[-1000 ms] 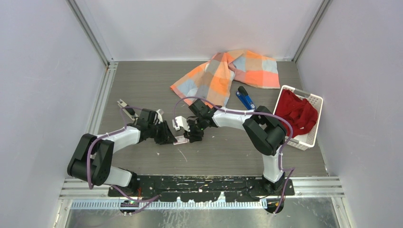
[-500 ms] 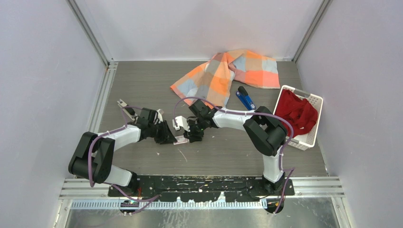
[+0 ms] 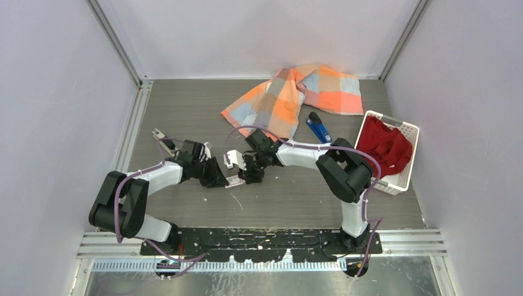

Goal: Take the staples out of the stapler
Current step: Close the staple box at the center of the board.

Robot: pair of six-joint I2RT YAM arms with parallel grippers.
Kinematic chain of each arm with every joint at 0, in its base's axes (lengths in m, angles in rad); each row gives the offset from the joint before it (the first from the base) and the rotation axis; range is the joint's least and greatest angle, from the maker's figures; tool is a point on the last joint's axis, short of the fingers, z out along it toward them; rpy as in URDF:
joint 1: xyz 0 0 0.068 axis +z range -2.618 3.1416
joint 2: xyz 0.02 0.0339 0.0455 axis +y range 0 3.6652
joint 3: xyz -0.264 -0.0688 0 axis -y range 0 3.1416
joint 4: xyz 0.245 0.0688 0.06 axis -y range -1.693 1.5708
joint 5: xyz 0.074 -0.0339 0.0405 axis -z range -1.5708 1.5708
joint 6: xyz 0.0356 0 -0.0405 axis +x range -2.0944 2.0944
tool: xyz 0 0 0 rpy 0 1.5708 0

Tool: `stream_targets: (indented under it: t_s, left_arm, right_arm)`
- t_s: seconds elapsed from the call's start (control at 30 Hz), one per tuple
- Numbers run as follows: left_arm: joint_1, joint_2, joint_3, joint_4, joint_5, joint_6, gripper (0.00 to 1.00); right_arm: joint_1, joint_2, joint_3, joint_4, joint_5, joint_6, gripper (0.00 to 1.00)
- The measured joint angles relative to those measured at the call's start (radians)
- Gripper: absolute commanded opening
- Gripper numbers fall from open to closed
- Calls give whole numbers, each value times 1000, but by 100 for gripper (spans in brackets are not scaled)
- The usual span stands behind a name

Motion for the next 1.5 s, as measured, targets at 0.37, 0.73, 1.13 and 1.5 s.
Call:
stream_targets:
  t_s: [0.37, 0.73, 1.13, 1.5]
  left_arm:
    - [0, 0, 2, -1, 1, 12, 21]
    - [0, 0, 2, -1, 2, 15, 21]
    - [0, 0, 2, -1, 2, 15, 21]
    - [0, 0, 2, -1, 3, 15, 21]
  right_arm:
    - [-2, 0, 0, 5, 3, 0, 36]
    - [-5, 0, -2, 14, 7, 5, 36]
    - [-5, 0, -2, 18, 13, 11, 36]
    - [-5, 0, -2, 19, 14, 12, 36]
